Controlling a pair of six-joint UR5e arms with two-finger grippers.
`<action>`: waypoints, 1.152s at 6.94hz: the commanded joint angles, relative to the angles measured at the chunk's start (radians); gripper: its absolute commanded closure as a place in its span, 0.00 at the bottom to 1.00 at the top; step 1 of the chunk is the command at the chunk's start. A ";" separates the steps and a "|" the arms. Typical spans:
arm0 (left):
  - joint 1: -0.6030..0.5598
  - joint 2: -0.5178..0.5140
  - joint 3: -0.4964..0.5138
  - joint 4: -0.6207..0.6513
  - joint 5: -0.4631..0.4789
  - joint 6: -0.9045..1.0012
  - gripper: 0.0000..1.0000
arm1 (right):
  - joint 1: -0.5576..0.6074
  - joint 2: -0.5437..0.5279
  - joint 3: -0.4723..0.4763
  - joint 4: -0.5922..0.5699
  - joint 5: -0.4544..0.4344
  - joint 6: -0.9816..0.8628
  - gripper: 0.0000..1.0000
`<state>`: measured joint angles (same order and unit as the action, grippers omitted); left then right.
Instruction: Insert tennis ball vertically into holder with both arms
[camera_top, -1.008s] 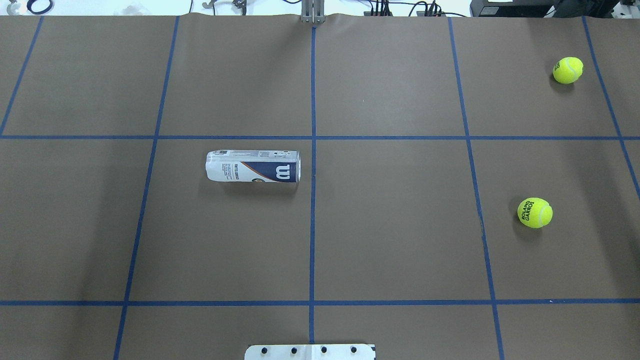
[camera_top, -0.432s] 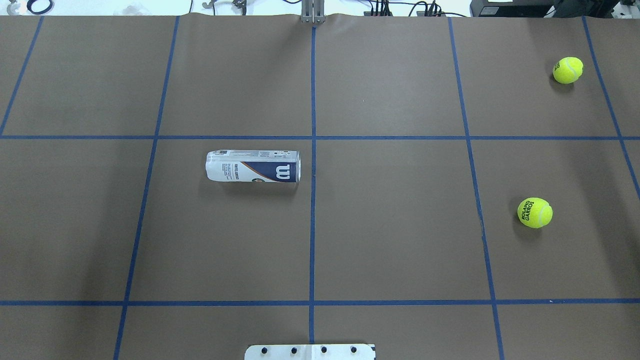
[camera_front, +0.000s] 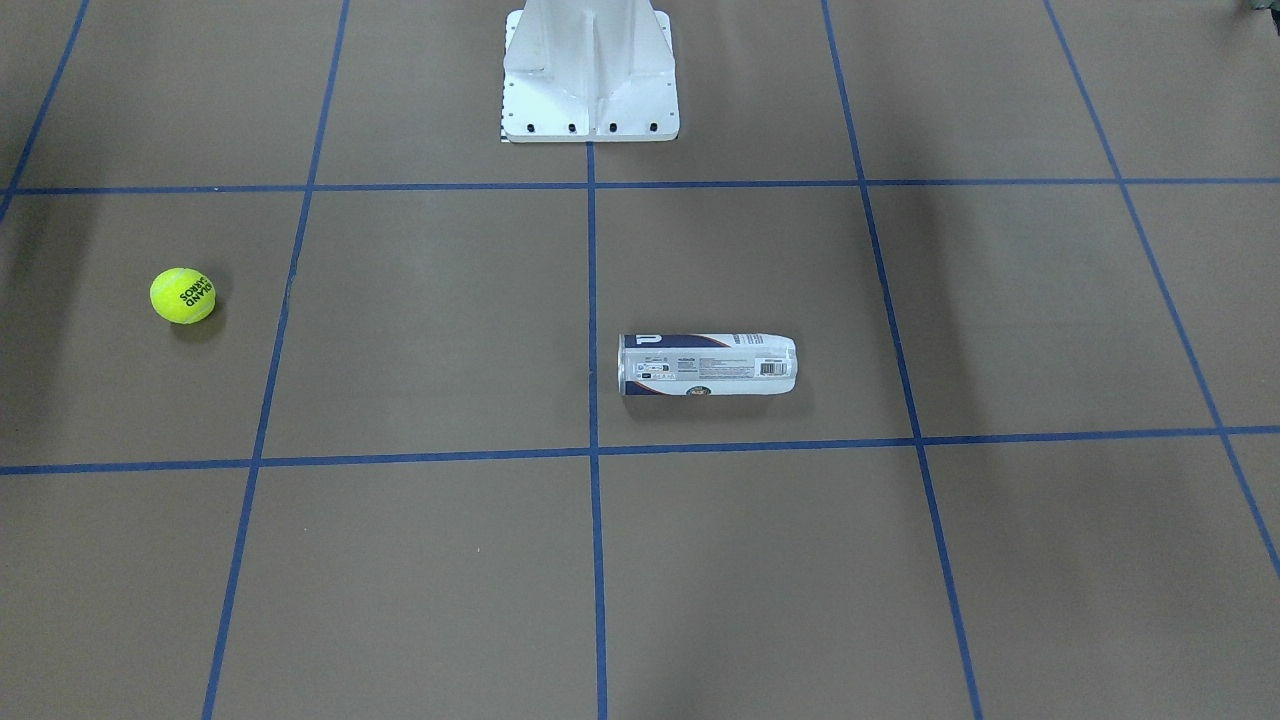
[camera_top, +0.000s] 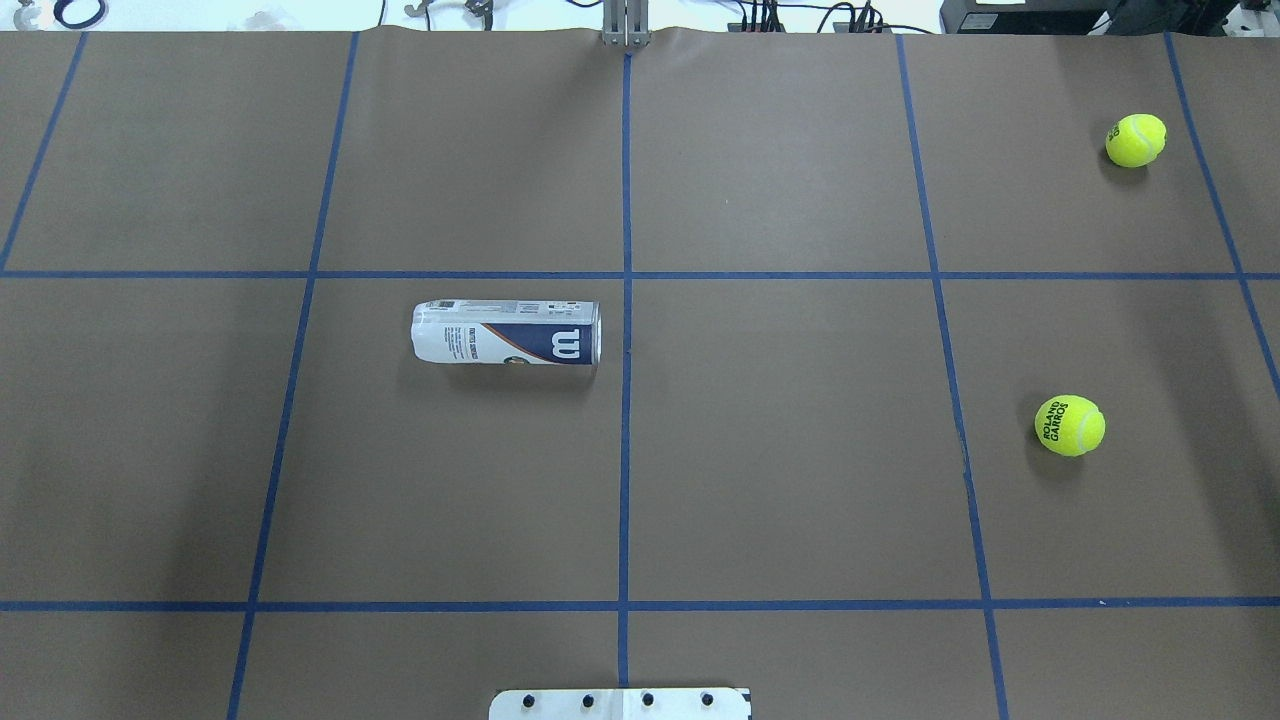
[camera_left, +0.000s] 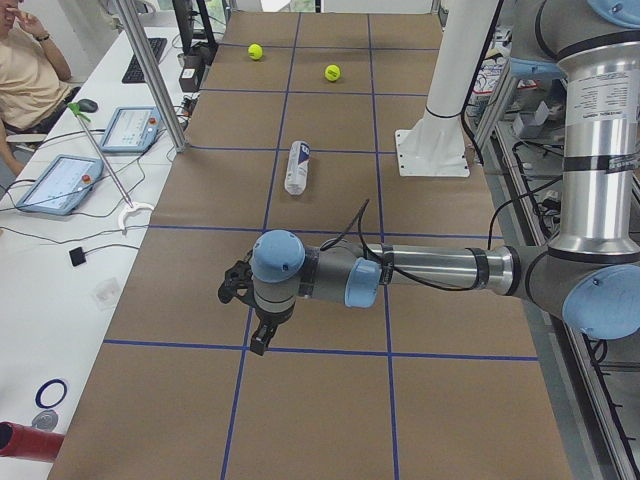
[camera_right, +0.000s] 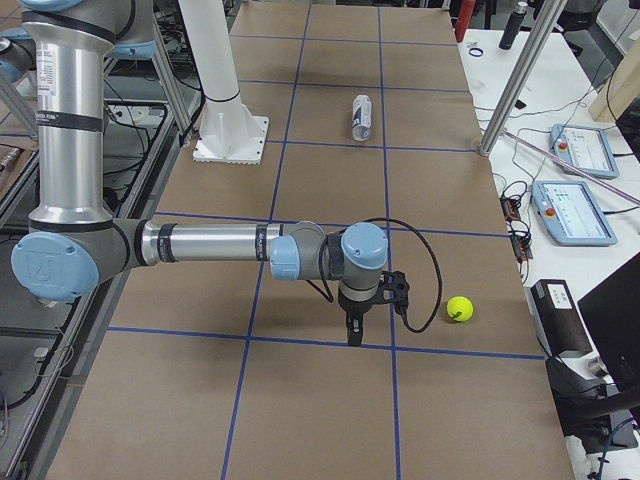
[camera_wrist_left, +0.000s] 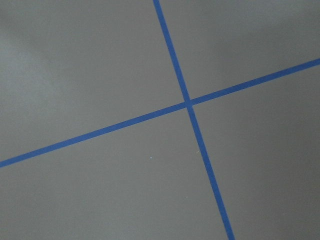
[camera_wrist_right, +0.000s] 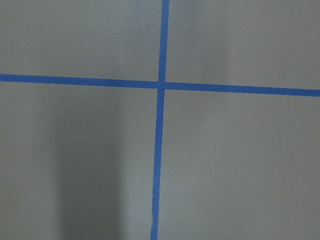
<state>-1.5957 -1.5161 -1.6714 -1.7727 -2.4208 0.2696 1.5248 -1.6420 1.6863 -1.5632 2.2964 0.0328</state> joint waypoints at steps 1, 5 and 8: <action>0.136 -0.065 -0.007 -0.216 -0.035 -0.007 0.00 | 0.000 -0.001 0.003 0.000 0.002 -0.001 0.00; 0.291 -0.399 -0.007 -0.232 -0.027 -0.169 0.00 | 0.000 0.001 0.003 0.000 0.002 0.004 0.00; 0.610 -0.538 -0.011 -0.228 0.168 -0.161 0.00 | 0.000 0.001 0.003 0.000 0.002 0.006 0.00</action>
<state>-1.1253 -2.0065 -1.6818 -2.0038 -2.3432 0.1043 1.5248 -1.6414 1.6889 -1.5631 2.2979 0.0378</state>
